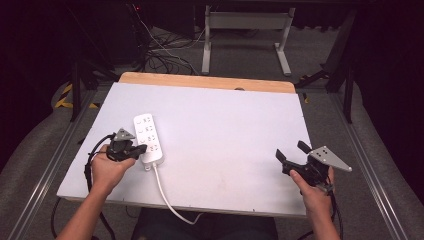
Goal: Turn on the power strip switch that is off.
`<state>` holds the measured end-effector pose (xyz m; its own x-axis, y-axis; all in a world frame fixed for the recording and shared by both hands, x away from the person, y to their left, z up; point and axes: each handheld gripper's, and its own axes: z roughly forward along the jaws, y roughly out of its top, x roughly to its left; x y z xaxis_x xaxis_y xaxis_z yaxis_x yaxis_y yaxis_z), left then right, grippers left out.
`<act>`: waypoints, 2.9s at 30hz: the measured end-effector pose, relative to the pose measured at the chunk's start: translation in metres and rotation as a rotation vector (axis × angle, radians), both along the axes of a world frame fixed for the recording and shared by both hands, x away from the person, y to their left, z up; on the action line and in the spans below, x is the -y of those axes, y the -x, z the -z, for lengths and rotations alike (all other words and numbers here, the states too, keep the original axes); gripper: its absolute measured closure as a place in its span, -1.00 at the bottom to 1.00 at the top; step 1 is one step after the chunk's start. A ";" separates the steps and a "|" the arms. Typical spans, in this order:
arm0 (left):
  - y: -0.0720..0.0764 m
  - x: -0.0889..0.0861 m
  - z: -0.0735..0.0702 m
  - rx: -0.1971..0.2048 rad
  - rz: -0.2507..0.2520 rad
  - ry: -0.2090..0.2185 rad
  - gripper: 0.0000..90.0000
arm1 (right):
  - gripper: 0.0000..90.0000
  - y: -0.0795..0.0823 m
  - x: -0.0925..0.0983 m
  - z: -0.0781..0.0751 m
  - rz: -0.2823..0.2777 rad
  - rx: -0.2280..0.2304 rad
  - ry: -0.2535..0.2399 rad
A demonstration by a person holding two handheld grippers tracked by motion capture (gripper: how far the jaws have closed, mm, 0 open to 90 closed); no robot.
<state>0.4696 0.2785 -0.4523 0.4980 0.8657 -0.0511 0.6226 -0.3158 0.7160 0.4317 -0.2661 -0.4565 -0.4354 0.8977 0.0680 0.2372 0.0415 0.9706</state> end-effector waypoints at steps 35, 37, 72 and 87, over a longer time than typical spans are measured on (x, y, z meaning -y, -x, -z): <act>-0.003 0.002 0.005 -0.034 -0.014 -0.038 1.00 | -0.73 0.000 -0.001 0.001 -0.002 -0.003 -0.007; -0.002 0.002 0.005 -0.045 -0.011 -0.030 1.00 | -0.73 0.000 -0.001 0.000 -0.001 -0.003 -0.008; -0.003 0.001 0.004 -0.057 -0.018 -0.044 1.00 | -0.72 -0.002 -0.004 0.001 -0.012 -0.002 0.000; -0.002 0.004 0.004 -0.015 -0.011 0.010 1.00 | -0.72 -0.002 -0.005 0.000 -0.017 -0.001 0.001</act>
